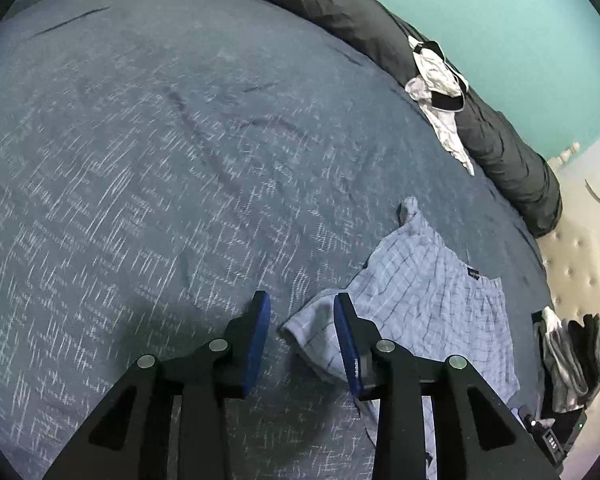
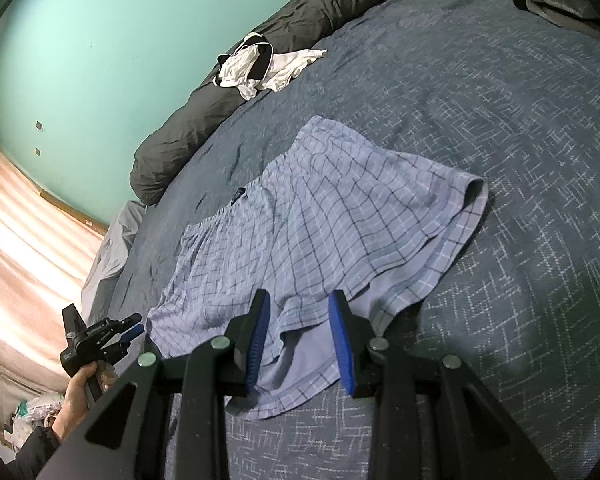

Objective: Fold clothes

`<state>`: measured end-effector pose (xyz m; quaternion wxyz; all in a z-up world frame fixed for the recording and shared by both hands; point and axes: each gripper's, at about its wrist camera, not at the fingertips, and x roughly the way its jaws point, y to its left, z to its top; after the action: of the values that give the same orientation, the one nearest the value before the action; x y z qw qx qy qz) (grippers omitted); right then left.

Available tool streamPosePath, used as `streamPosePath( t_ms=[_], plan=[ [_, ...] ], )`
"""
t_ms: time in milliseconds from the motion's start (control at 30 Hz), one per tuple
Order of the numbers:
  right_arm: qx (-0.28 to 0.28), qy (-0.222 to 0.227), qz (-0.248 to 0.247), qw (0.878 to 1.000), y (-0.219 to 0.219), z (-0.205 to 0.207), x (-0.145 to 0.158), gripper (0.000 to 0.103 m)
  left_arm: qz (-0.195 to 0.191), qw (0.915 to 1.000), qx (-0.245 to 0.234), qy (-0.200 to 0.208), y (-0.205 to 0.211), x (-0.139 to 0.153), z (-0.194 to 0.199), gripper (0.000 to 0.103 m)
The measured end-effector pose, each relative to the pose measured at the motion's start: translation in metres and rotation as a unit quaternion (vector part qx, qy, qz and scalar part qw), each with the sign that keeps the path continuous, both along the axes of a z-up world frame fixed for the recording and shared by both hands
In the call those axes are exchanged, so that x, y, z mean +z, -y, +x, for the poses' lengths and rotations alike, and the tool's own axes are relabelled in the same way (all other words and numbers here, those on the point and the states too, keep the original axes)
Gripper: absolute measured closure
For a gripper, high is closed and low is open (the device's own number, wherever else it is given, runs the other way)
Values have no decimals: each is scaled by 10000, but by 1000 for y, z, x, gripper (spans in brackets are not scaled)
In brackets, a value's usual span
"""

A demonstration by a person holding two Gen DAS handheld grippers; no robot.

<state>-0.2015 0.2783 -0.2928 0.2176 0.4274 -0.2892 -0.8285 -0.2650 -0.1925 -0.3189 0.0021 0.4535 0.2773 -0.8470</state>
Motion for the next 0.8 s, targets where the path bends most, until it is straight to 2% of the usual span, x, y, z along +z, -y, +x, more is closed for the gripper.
streamPosePath(
  t_ms=[200, 267, 300, 333, 367, 600, 800],
  plan=[
    [4, 25, -11, 10000, 0, -2, -2, 73, 15, 9998, -101, 192, -3, -13, -8, 67],
    [-5, 21, -22, 10000, -1, -1, -2, 73, 50, 9997, -100, 207, -2, -18, -9, 71],
    [-16, 20, -30, 10000, -2, -1, -2, 73, 54, 9997, -117, 199, -3, -19, -9, 75],
    [-31, 18, -39, 10000, -4, -1, -1, 73, 24, 9997, -149, 178, -5, -18, -8, 90],
    [-45, 16, -45, 10000, -5, -1, -1, 73, -18, 9997, -186, 151, -7, -16, -8, 98],
    [-127, 19, -111, 9999, -14, -2, 0, 73, -117, 9987, -466, -192, -23, 13, -6, 99],
    [-196, 3, -177, 9997, -24, 0, 2, 73, -221, 9951, -891, -368, -66, 55, -16, 100]
  ],
)
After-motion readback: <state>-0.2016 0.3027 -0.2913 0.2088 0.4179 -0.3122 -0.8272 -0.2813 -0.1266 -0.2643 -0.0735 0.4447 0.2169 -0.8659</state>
